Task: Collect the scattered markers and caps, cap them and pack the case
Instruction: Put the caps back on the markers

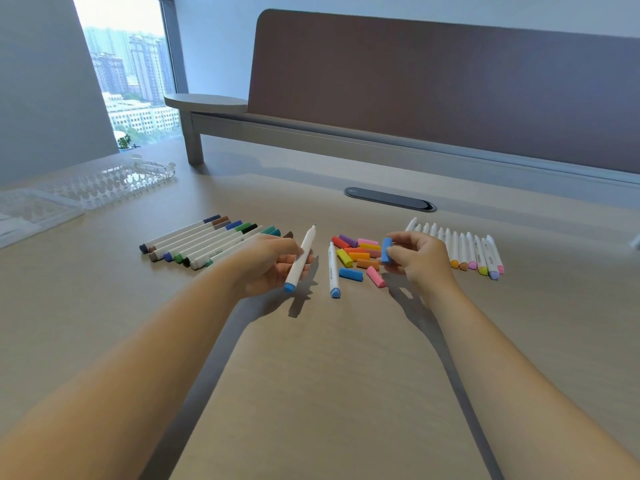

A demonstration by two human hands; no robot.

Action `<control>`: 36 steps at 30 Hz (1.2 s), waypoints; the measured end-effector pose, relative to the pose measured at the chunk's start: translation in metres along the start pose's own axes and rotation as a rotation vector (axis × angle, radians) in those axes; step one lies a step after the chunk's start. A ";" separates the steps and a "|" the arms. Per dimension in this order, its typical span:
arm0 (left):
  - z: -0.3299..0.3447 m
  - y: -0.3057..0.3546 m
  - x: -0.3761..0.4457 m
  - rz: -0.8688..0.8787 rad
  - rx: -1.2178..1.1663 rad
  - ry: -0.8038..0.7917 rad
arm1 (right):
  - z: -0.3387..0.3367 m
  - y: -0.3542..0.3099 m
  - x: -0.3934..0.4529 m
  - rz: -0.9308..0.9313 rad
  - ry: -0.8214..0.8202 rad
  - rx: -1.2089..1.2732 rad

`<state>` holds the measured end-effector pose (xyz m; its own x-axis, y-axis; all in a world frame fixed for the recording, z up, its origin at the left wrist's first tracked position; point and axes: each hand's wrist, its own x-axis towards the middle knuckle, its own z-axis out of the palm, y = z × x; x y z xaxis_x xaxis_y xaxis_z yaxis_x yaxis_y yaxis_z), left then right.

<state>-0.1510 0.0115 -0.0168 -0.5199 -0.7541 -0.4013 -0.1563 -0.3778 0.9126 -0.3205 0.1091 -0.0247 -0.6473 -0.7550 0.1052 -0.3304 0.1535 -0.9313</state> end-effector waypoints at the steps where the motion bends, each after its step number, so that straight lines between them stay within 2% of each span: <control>1: 0.000 0.000 -0.001 -0.004 -0.004 -0.007 | 0.001 -0.001 0.001 0.025 -0.003 0.021; 2: 0.000 -0.001 -0.001 -0.008 -0.008 -0.017 | 0.001 0.000 0.001 0.028 0.003 -0.009; 4: 0.002 -0.002 -0.003 -0.015 -0.013 -0.034 | 0.000 0.004 0.003 -0.040 0.020 -0.240; 8: 0.004 -0.002 -0.003 -0.015 -0.024 -0.072 | 0.002 0.012 0.003 -0.136 -0.081 -0.671; 12: 0.003 -0.002 -0.004 -0.015 -0.046 -0.099 | 0.010 0.009 0.006 -0.310 0.012 -0.734; 18: -0.003 -0.002 -0.008 -0.013 -0.096 -0.098 | 0.030 0.001 0.000 -0.464 -0.217 -0.857; 23: -0.008 -0.003 -0.008 0.019 -0.044 -0.045 | 0.031 0.001 0.000 -0.523 -0.227 -0.995; 26: -0.007 -0.004 -0.007 0.060 0.027 -0.010 | 0.027 0.002 -0.002 -0.516 -0.192 -0.953; 31: 0.000 -0.006 -0.011 0.148 0.136 0.039 | 0.019 -0.006 -0.002 -0.393 -0.073 -0.612; 36: 0.007 -0.008 -0.012 0.313 0.393 0.059 | 0.014 -0.012 -0.001 -0.274 0.008 -0.380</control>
<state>-0.1491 0.0276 -0.0187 -0.5459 -0.8321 -0.0975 -0.3111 0.0933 0.9458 -0.3060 0.0990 -0.0184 -0.5060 -0.7957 0.3330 -0.7170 0.1733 -0.6752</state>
